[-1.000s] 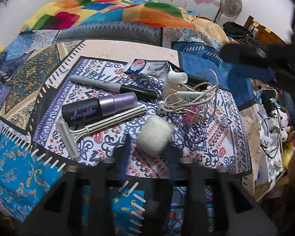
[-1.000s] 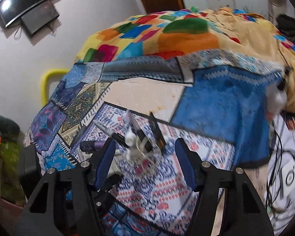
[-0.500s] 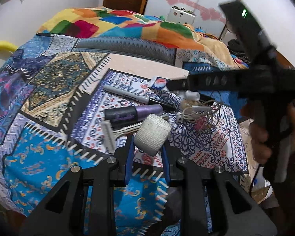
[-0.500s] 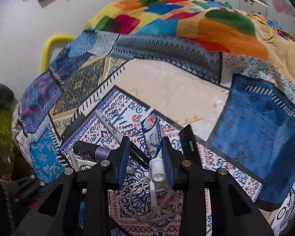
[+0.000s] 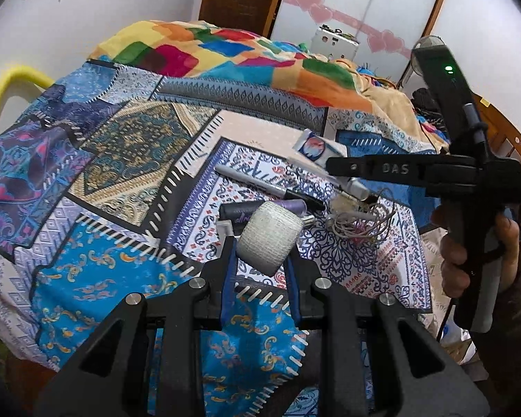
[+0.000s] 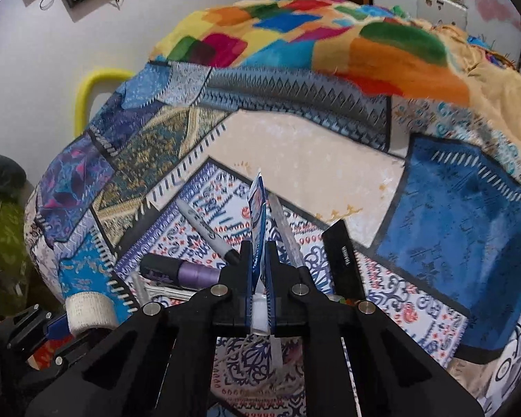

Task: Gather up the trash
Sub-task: 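Carry the white roll in the left tool while the right tool carries the card to the bucket, then open the left tool over the white bucket while the right tool opens to drop the card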

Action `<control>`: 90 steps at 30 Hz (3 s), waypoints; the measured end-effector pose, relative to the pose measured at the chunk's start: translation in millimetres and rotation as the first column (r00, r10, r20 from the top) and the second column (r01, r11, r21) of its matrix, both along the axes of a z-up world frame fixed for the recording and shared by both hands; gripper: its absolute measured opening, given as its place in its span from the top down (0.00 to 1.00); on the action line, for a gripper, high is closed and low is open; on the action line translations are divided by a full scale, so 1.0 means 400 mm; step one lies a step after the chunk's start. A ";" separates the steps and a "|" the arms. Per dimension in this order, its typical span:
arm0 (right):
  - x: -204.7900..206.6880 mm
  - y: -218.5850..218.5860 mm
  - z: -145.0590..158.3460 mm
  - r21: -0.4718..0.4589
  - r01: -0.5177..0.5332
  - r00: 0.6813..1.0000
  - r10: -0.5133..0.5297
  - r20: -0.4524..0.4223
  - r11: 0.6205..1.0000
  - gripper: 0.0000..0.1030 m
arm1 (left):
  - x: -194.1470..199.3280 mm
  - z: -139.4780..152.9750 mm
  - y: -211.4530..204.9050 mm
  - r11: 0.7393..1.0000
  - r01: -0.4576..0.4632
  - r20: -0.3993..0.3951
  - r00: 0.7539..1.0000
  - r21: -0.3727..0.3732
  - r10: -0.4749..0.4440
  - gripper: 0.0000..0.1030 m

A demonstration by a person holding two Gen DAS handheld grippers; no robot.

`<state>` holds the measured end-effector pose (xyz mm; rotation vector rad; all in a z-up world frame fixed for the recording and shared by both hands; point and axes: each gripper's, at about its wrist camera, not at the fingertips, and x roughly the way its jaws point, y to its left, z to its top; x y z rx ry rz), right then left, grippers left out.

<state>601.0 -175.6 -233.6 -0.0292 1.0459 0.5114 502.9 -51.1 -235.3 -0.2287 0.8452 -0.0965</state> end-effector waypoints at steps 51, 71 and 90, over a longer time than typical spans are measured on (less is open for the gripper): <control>-0.756 0.372 0.303 0.051 -0.300 0.948 0.292 0.130 0.953 0.94 | -0.837 0.298 0.428 0.932 -0.349 0.108 0.935 0.103 0.338 0.75; -0.800 0.662 -0.119 -0.093 -0.497 0.850 0.463 -0.253 0.863 0.94 | -0.803 -0.165 0.623 0.923 -0.381 -0.350 0.860 0.047 0.372 0.75; -0.766 0.768 -0.190 -0.127 -0.572 0.800 0.516 -0.307 0.811 0.71 | -0.746 -0.312 0.686 0.907 -0.421 -0.498 0.783 0.015 0.372 0.59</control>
